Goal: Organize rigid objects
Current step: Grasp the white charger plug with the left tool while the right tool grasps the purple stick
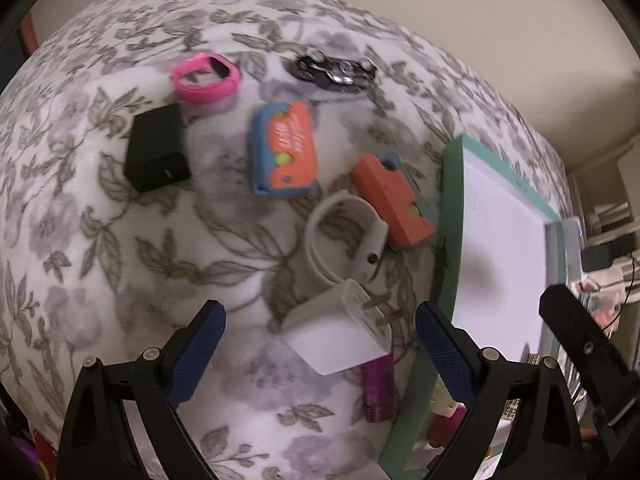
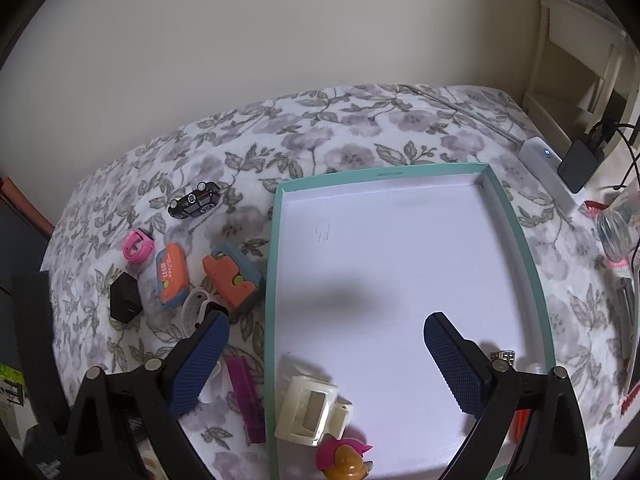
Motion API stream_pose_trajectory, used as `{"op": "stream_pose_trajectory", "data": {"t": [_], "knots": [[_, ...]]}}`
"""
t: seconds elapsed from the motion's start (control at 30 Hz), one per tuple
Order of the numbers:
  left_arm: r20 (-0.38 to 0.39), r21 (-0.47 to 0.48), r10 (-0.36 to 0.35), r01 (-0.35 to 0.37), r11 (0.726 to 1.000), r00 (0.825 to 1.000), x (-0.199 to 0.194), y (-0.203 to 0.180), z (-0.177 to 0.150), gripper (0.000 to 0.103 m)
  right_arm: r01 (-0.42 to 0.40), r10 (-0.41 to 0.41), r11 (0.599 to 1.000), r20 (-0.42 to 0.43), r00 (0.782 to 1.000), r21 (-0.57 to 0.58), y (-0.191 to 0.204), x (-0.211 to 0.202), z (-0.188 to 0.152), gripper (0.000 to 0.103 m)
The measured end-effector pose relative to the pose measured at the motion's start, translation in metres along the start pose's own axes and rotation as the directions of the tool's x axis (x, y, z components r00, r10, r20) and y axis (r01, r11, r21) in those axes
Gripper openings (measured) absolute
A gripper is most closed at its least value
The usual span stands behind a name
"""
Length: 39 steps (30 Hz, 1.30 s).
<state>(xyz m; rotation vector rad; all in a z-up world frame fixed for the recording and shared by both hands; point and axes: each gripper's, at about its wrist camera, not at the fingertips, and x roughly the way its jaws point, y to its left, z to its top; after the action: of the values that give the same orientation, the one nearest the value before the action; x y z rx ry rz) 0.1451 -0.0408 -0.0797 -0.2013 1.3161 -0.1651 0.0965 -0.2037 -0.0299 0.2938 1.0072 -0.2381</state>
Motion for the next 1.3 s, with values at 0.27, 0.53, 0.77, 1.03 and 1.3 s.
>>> {"op": "stream_pose_trajectory", "data": {"t": [0.27, 0.53, 0.77, 1.03, 1.3], "knots": [[-0.036, 0.024, -0.024, 0.025, 0.999, 0.999, 0.004, -0.004, -0.006, 0.061, -0.02, 0.02, 1.0, -0.016, 1.0, -0.016, 0.005, 0.004, -0.004, 0.1], [-0.065, -0.016, -0.025, 0.024, 1.0, 0.998, -0.002, 0.007, -0.007, 0.061, -0.05, 0.049, 0.998, -0.027, 0.998, -0.023, 0.011, 0.008, -0.007, 0.099], [-0.08, -0.097, 0.004, -0.012, 0.995, 0.997, -0.007, 0.034, -0.005, 0.06, -0.063, 0.062, 0.997, -0.026, 0.998, -0.039, 0.018, 0.009, -0.009, 0.096], [-0.11, -0.189, 0.107, -0.127, 0.974, 0.988, -0.021, 0.076, -0.005, 0.06, -0.097, 0.093, 0.989, -0.047, 0.995, -0.11, 0.039, 0.012, -0.017, 0.081], [-0.123, -0.259, 0.124, -0.153, 0.954, 0.985, -0.031, 0.111, -0.008, 0.06, -0.163, 0.139, 0.958, -0.113, 0.984, -0.236, 0.072, 0.022, -0.039, 0.053]]}}
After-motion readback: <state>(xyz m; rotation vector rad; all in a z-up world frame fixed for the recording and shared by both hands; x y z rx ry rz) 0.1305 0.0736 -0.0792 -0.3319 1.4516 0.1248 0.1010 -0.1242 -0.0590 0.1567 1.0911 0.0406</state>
